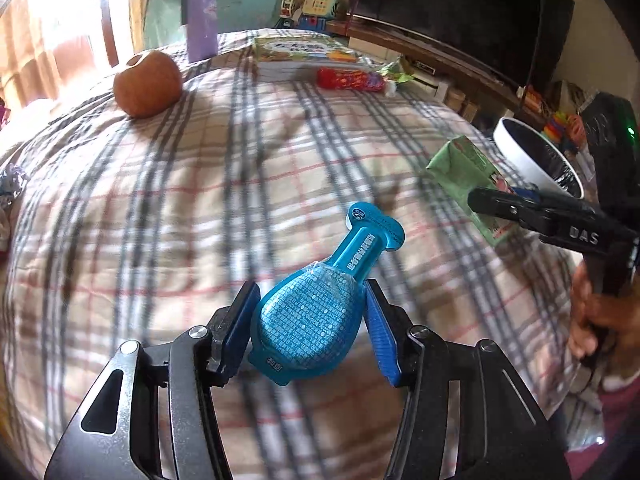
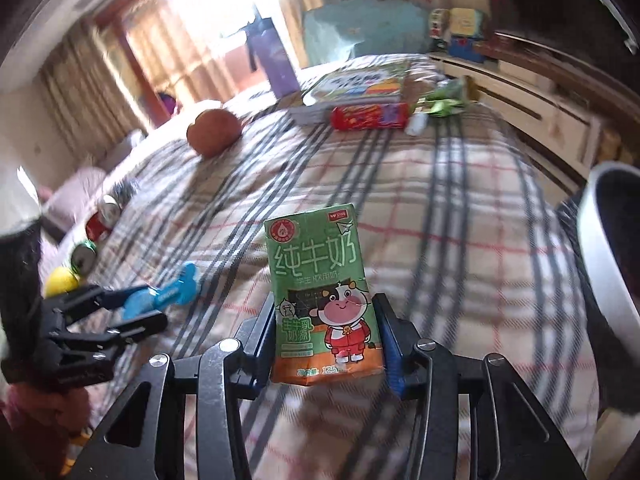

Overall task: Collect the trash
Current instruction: 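Carry the blue toy and green milk carton over the bin with both tools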

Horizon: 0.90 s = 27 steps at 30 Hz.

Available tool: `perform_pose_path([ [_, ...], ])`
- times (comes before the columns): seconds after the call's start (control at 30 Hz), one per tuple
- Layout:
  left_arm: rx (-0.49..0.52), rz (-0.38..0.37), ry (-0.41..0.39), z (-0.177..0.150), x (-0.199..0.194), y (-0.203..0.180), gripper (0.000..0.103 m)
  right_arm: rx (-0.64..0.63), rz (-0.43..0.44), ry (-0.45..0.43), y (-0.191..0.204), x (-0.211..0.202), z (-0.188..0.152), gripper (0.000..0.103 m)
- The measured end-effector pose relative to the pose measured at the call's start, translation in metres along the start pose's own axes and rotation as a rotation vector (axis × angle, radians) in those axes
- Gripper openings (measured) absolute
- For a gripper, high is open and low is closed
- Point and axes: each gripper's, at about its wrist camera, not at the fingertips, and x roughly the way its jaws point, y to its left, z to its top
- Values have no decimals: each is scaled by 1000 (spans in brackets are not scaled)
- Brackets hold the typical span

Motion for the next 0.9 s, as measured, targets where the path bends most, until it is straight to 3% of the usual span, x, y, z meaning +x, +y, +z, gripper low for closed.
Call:
perform_pose_path([
  [0.37, 58, -74, -17, 32, 12, -75, 52, 155, -36, -111, -45, -69, -24, 46],
  [0.9, 176, -134, -44, 69, 26, -156, 52, 273, -115, -199, -98, -111, -26, 46],
])
